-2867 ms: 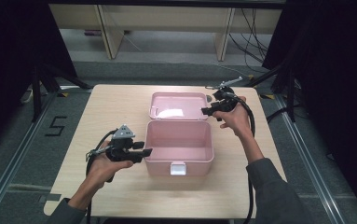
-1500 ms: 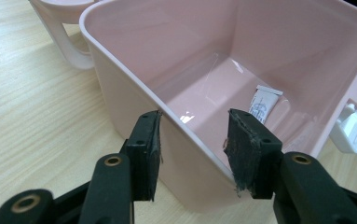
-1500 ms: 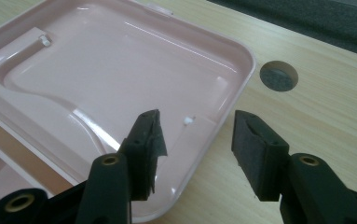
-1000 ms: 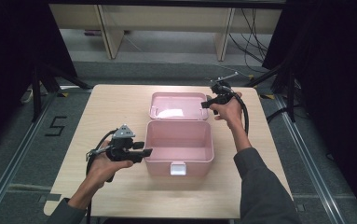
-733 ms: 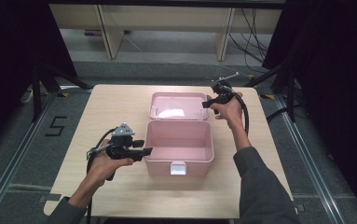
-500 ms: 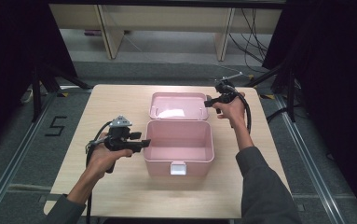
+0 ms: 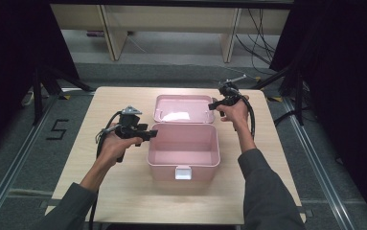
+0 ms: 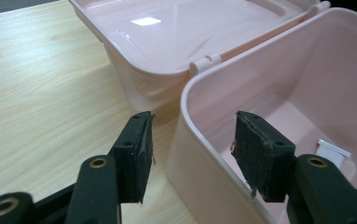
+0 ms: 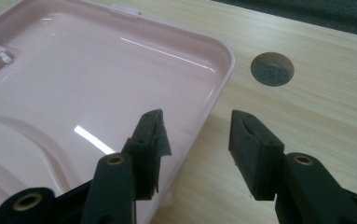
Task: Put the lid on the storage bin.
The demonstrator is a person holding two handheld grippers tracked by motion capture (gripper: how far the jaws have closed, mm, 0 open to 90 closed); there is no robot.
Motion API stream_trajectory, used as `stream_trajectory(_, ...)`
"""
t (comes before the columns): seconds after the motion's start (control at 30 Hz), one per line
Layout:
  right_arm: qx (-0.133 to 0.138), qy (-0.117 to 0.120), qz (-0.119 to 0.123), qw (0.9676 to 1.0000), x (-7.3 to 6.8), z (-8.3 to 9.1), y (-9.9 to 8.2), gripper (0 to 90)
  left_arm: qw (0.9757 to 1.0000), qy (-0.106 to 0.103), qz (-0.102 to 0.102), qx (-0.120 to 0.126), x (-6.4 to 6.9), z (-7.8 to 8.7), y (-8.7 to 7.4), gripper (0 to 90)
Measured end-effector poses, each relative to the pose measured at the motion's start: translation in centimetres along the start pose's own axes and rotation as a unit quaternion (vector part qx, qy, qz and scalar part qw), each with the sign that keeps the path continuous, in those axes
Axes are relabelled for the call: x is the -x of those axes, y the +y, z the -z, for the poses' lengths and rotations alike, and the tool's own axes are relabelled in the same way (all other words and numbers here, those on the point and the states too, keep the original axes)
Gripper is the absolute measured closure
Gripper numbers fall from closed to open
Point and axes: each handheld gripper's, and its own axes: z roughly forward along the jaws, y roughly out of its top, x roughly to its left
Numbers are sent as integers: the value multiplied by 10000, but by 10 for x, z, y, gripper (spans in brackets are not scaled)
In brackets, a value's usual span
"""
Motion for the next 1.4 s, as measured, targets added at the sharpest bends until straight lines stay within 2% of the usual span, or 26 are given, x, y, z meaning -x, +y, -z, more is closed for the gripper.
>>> stream_trajectory(0.03, 51, -103, 19, 9999, -1, -2, 0, 560, 10000, 1, -30, -54, -1, -3, 2, 470)
stream_trajectory(0.13, 71, -112, -4, 9999, 0, -6, 1, 569, 9999, 78, -35, -92, -1, -11, 6, 477)
stream_trajectory(0.23, 29, -92, -207, 9997, 0, -9, 2, 583, 9998, 110, -22, -185, -3, -19, 11, 498)
stream_trajectory(0.27, 76, -143, -54, 9999, 3, -10, 2, 591, 9997, 127, -34, -207, -3, -21, 12, 511)
stream_trajectory(0.3, 54, -170, -86, 9998, 3, -11, 2, 596, 9997, 149, -15, -182, -4, -23, 12, 530)
stream_trajectory(0.37, 13, -246, -237, 9994, 2, -13, 3, 606, 9998, 83, 6, -162, -5, -27, 12, 557)
stream_trajectory(0.4, 10, -212, -159, 9996, 4, -14, 3, 611, 9998, 37, 19, -182, -5, -28, 12, 579)
stream_trajectory(0.47, 15, -206, -280, 9994, 2, -17, 3, 621, 9998, 30, -22, -203, -4, -30, 12, 601)
stream_trajectory(0.6, -1, -307, -238, 9992, 3, -19, 3, 648, 9997, 3, -142, -176, 0, -30, 11, 688)
stream_trajectory(0.67, 23, -287, -265, 9992, 3, -21, 3, 650, 9994, 77, -278, -166, 3, -29, 11, 728)
stream_trajectory(0.8, 9, -397, -329, 9987, 1, -21, 4, 656, 9991, 96, -381, -153, 4, -27, 9, 746)
stream_trajectory(0.83, -23, -344, -345, 9988, 1, -22, 4, 660, 9990, 94, -402, -165, 5, -27, 9, 751)
stream_trajectory(0.87, -2, -351, -263, 9990, 2, -23, 4, 660, 9988, 82, -435, -191, 5, -26, 8, 755)
stream_trajectory(0.93, -93, -433, -414, 9982, -2, -23, 6, 665, 9987, 84, -470, -172, 6, -25, 8, 760)
stream_trajectory(1.0, -3, -467, -212, 9987, -2, -25, 8, 667, 9985, 101, -504, -162, 6, -25, 7, 761)
stream_trajectory(1.03, -96, -544, -248, 9982, -4, -25, 9, 672, 9984, 98, -528, -167, 6, -25, 7, 761)
stream_trajectory(1.1, -72, -466, -146, 9988, -5, -27, 10, 680, 9983, 89, -553, -164, 6, -25, 7, 761)
stream_trajectory(1.17, -144, -532, -211, 9983, -9, -29, 12, 689, 9982, 82, -568, -156, 6, -25, 7, 762)
stream_trajectory(1.23, -147, -638, -76, 9978, -9, -30, 13, 695, 9982, 62, -573, -142, 6, -25, 7, 762)
stream_trajectory(1.3, -260, -636, -96, 9976, -10, -31, 14, 702, 9977, 74, -658, -152, 6, -24, 7, 763)
stream_trajectory(1.37, -179, -729, -67, 9972, -10, -33, 14, 714, 9981, 65, -595, -132, 5, -25, 7, 763)
stream_trajectory(1.4, -292, -694, -163, 9970, -11, -31, 13, 724, 9979, 38, -619, -161, 4, -25, 7, 763)
